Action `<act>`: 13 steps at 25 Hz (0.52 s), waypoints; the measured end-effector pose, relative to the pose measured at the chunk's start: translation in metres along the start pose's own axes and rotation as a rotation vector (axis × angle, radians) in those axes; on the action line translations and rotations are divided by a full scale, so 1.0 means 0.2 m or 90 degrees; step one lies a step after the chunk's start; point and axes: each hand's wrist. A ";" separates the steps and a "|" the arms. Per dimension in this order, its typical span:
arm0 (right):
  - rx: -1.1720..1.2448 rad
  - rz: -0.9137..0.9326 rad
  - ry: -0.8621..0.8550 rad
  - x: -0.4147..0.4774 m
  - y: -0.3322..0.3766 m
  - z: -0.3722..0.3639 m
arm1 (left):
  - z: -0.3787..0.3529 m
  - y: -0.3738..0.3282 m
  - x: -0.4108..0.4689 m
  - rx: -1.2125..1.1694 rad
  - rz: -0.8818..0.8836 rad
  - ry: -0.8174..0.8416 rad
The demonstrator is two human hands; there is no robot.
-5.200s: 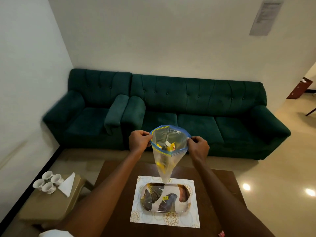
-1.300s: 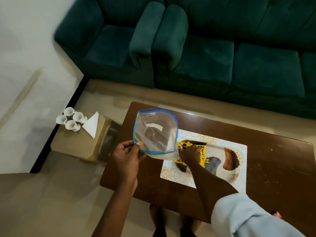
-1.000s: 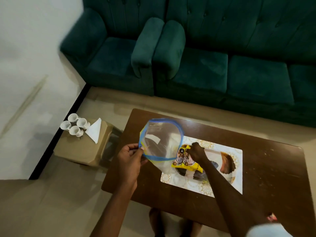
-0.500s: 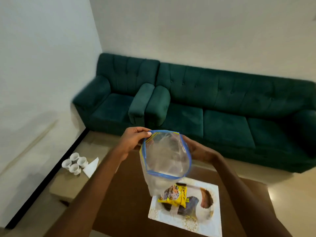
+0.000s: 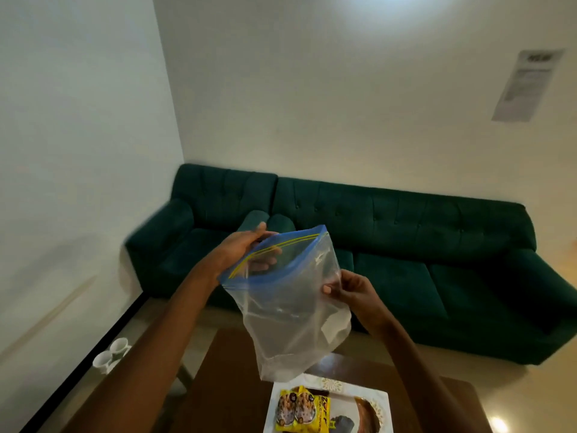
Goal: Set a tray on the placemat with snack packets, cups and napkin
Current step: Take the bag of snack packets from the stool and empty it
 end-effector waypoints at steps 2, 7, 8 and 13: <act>0.043 0.044 -0.088 -0.01 0.03 0.01 | 0.00 0.03 0.01 -0.142 -0.036 0.007; 0.111 0.131 -0.285 0.00 0.10 0.06 | -0.15 0.27 -0.02 -0.007 -0.129 -0.034; 0.112 0.134 -0.320 0.01 0.11 0.06 | -0.20 0.31 -0.02 0.034 -0.144 -0.050; 0.028 0.154 -0.390 0.06 0.11 0.08 | -0.35 0.35 0.08 0.080 -0.228 -0.339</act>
Point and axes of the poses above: each hand's wrist, its own x-axis towards the middle knuckle, its own z-axis out of the back of the hand, y = z × x, and after that the axes turned 4 degrees about -y, right-handed
